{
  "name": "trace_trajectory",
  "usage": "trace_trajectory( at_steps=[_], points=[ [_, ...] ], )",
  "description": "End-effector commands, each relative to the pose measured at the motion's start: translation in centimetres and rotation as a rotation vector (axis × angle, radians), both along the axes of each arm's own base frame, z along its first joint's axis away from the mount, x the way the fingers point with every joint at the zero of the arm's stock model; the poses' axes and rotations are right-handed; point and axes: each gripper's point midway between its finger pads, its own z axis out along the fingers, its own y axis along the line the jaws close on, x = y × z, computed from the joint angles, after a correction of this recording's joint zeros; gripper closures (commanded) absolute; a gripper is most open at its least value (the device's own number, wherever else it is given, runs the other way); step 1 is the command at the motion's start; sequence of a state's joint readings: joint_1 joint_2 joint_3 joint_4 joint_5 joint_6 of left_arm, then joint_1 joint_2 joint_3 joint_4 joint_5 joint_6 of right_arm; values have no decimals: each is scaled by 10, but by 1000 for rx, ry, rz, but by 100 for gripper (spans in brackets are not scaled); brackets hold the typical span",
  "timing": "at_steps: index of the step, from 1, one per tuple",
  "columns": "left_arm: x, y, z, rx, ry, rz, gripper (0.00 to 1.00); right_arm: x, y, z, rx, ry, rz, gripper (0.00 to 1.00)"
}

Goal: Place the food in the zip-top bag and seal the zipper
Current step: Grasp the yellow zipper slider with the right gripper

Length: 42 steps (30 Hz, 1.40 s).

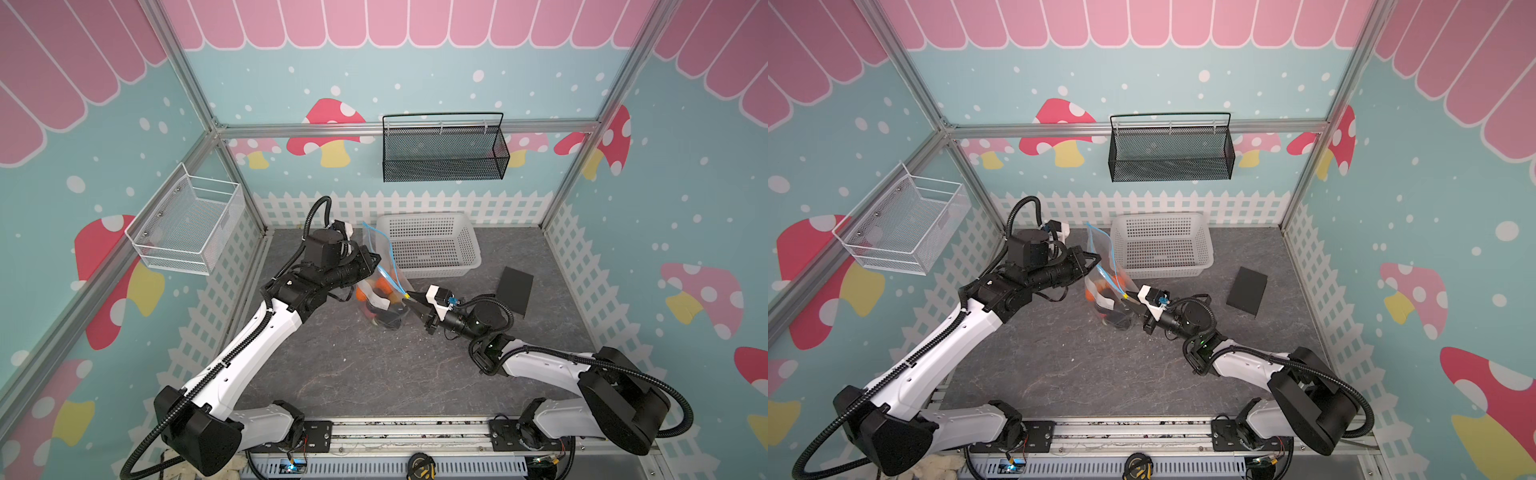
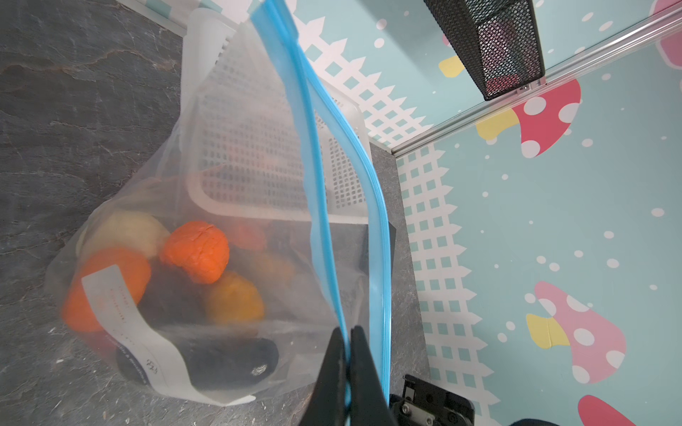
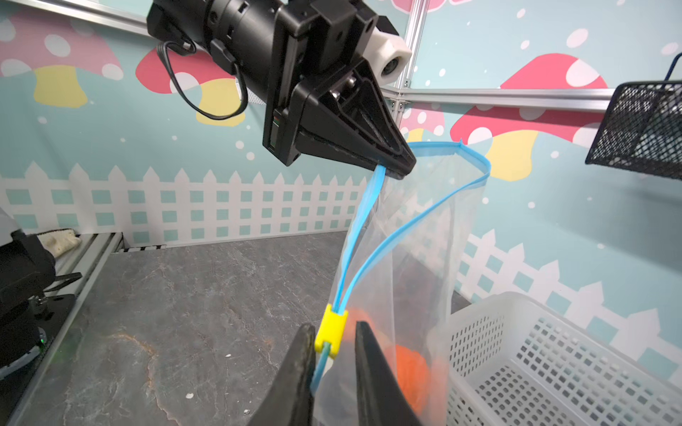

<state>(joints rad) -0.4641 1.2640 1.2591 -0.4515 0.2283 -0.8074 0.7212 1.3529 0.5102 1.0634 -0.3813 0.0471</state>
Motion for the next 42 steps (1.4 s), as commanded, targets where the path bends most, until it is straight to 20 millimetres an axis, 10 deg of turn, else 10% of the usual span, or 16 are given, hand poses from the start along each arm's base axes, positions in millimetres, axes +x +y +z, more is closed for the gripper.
trace_trajectory(
  at_steps=[1, 42],
  points=[
    [-2, 3, 8, -14, -24, 3, 100, 3, 2, 14, 31, -41, -11, 78],
    [-4, 10, 11, -16, -26, 23, 100, -4, -2, 9, 65, 2, 9, 56]
  ],
)
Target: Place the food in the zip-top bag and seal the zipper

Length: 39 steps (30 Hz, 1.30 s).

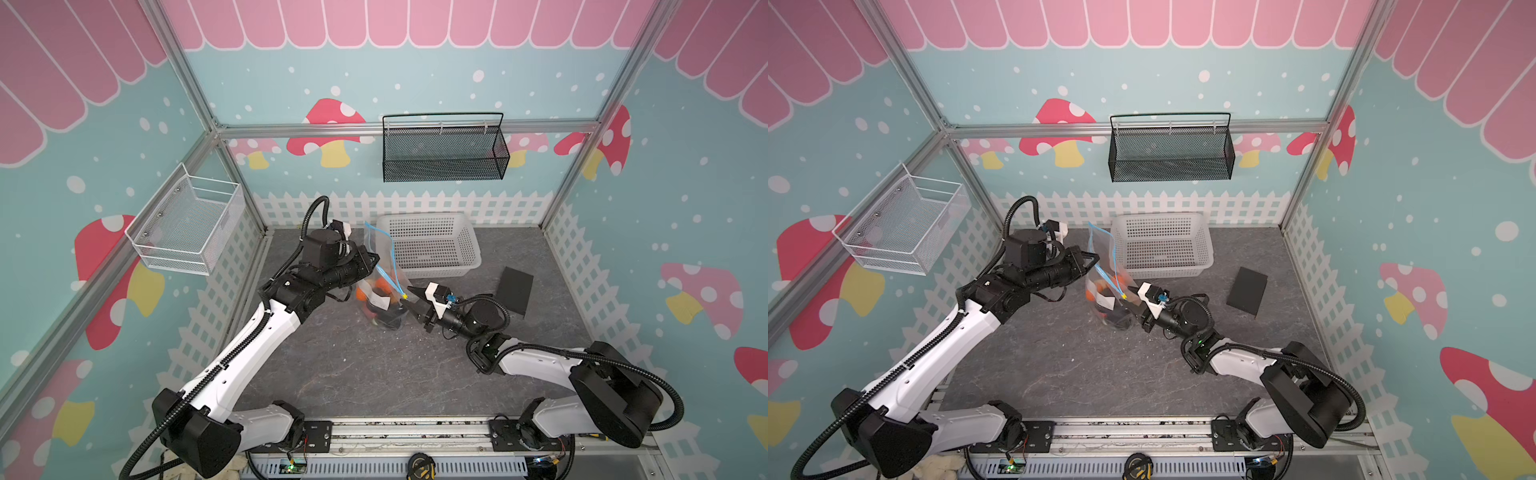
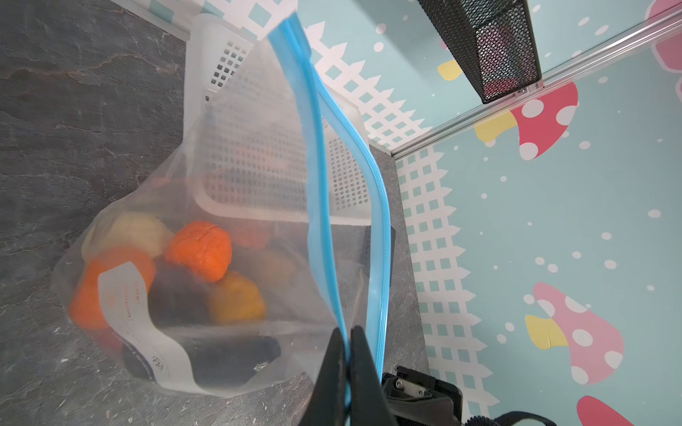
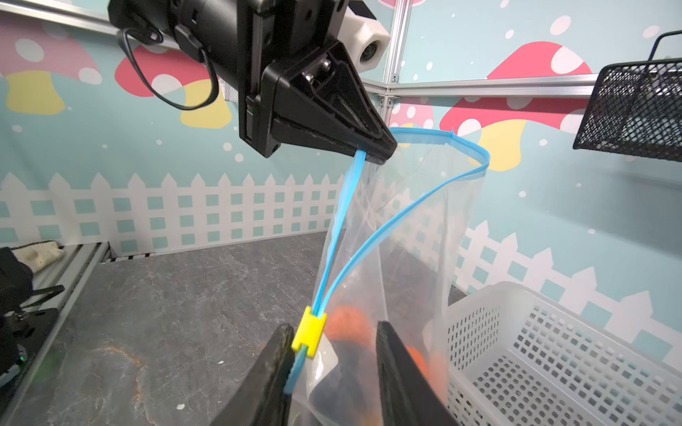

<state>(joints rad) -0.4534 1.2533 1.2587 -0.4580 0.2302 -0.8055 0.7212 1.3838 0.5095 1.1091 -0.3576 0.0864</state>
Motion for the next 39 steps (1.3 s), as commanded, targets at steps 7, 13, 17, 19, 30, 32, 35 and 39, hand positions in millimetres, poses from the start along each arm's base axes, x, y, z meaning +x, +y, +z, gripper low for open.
trace_trajectory(
  at_steps=[7, 13, 17, 19, 30, 32, 35, 39],
  points=[
    [-5, 7, 14, -36, -24, 27, 100, -19, -5, 16, 52, -37, 45, 44],
    [-6, 3, 22, -101, -15, 22, 100, -23, -4, 16, 56, -53, 52, 42],
    [-5, 4, 25, -144, -14, 37, 100, -21, -5, 16, 65, -53, 36, 42],
    [-5, 5, 25, -158, -11, 43, 100, -15, -6, 15, 88, -31, 14, 44],
    [-7, 8, 25, -175, -4, 51, 100, -5, 5, 1, 142, 35, 39, 57],
    [-7, 9, 24, -175, -3, 53, 100, -2, 4, 0, 143, 35, 23, 61],
    [-7, 10, 23, -175, -1, 56, 100, -2, 3, -1, 143, 32, 17, 70],
    [-8, 11, 21, -175, 2, 57, 100, -4, 3, 1, 148, 28, 25, 83]
  ],
)
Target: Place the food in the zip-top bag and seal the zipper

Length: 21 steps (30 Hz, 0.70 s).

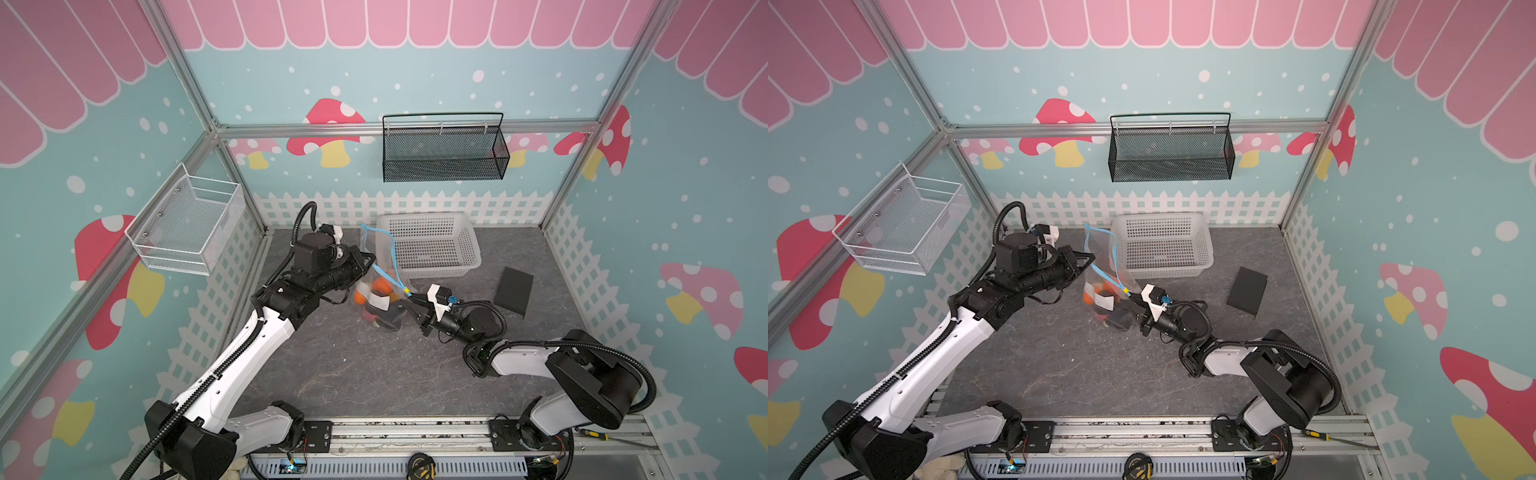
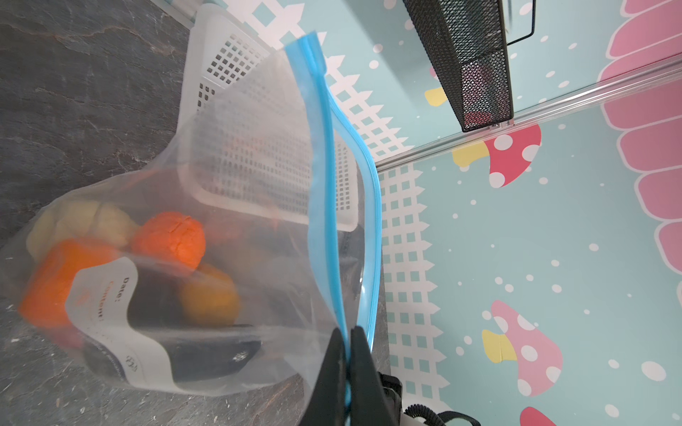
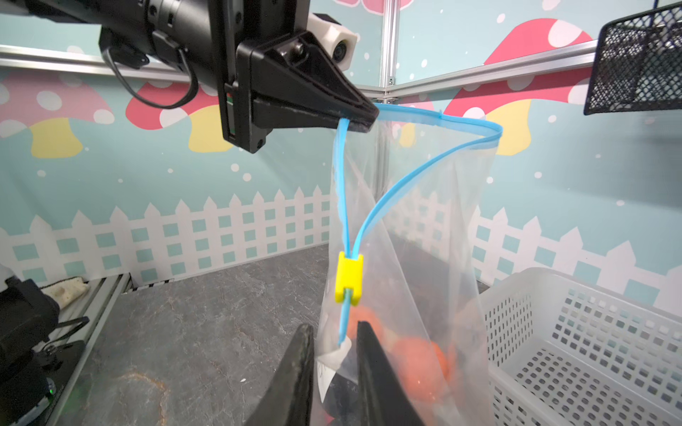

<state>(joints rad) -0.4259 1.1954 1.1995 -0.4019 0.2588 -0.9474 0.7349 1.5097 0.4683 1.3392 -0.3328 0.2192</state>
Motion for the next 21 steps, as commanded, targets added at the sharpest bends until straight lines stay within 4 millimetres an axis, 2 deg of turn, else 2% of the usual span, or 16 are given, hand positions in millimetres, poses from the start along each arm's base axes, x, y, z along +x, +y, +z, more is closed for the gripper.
trace_trajectory(
  at_steps=[1, 6, 12, 14, 17, 21],
  points=[
    [-2, 2, 15, -42, -41, 4, 100, -5, -1, 15, 44, -45, 7, 85],
    [-4, 4, 12, -40, -37, 5, 100, -8, -3, 23, 52, -65, 5, 99],
    [-9, 6, 11, -32, -48, 1, 100, -4, -3, 26, 2, -92, -22, 100],
    [-10, 10, 10, -10, -58, 8, 100, -2, -1, 22, -51, -125, -35, 100],
    [-15, 17, 5, 29, -66, 24, 99, -5, -3, 27, -85, -190, -45, 100],
    [-21, 26, 0, 83, -82, 36, 85, -9, -5, 35, -123, -237, -15, 100]
  ],
)
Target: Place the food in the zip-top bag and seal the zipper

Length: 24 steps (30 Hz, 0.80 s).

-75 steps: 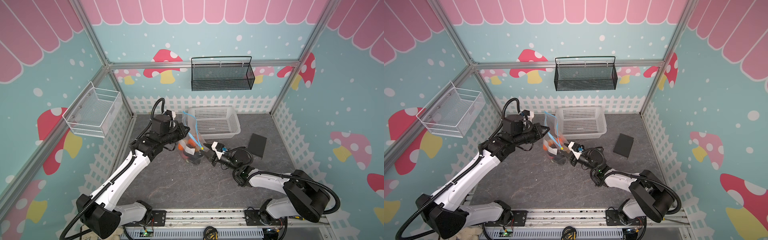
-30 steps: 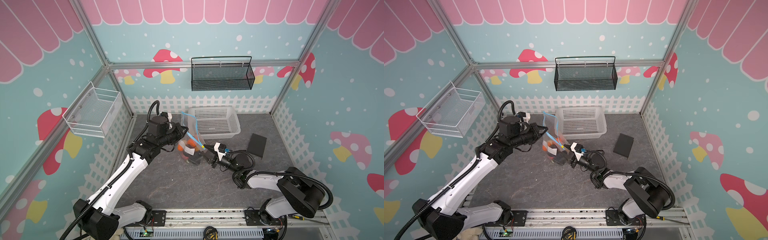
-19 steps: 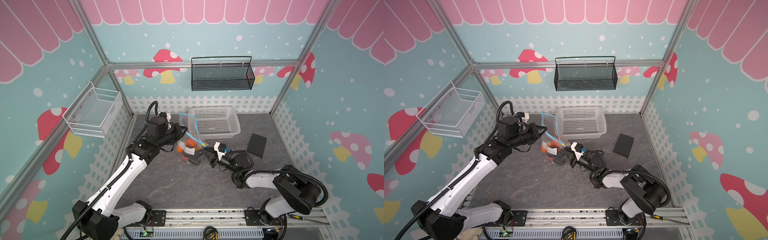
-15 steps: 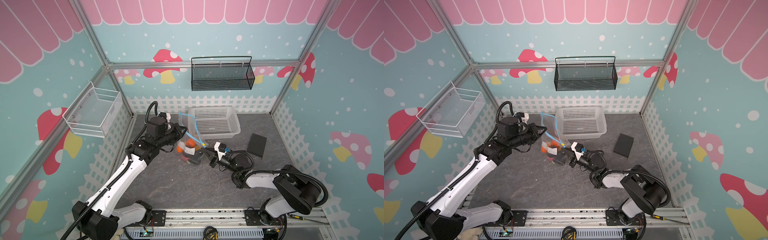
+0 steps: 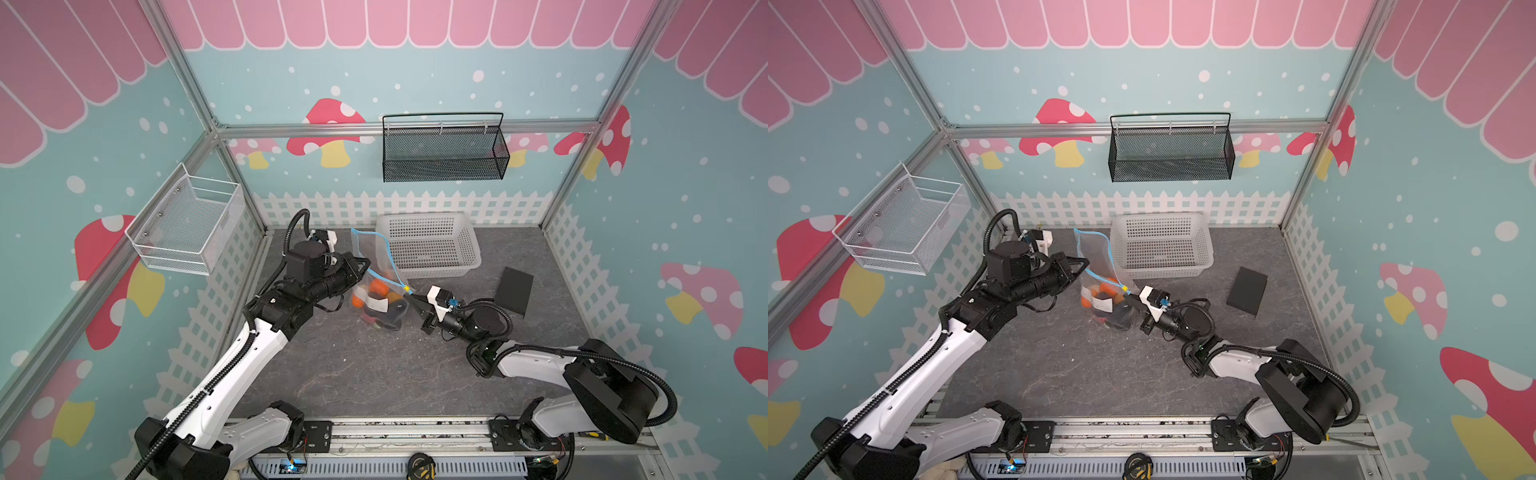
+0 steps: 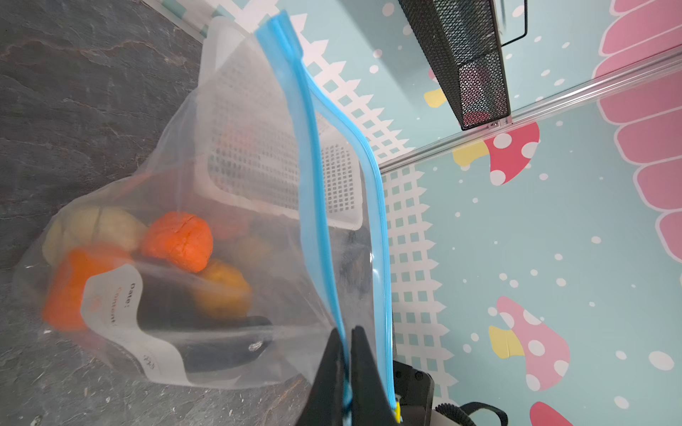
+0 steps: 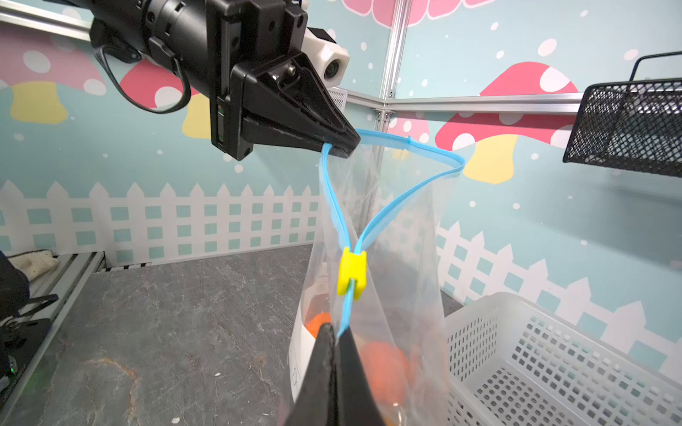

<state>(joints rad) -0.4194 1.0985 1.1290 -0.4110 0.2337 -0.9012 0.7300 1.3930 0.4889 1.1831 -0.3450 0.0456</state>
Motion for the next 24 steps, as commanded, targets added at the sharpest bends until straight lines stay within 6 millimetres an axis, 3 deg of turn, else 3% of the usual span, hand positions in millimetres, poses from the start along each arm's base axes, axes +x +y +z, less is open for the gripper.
trace_trajectory(
  at_steps=[1, 8, 19, 22, 24],
  points=[
    [-5, 13, -1, 65, -39, 27, 81, -5, -1, 20, -45, -111, 34, 100],
    [-13, 26, 12, 161, -122, 34, 59, -9, 3, 28, -137, -191, 129, 100],
    [-24, 36, 51, 346, -284, -25, 52, 1, 4, 42, -239, -253, 256, 100],
    [-27, 32, 59, 361, -324, -60, 28, 3, 3, 49, -256, -282, 269, 100],
    [-28, 28, 63, 376, -357, -90, 23, 2, 3, 52, -267, -300, 290, 100]
  ],
)
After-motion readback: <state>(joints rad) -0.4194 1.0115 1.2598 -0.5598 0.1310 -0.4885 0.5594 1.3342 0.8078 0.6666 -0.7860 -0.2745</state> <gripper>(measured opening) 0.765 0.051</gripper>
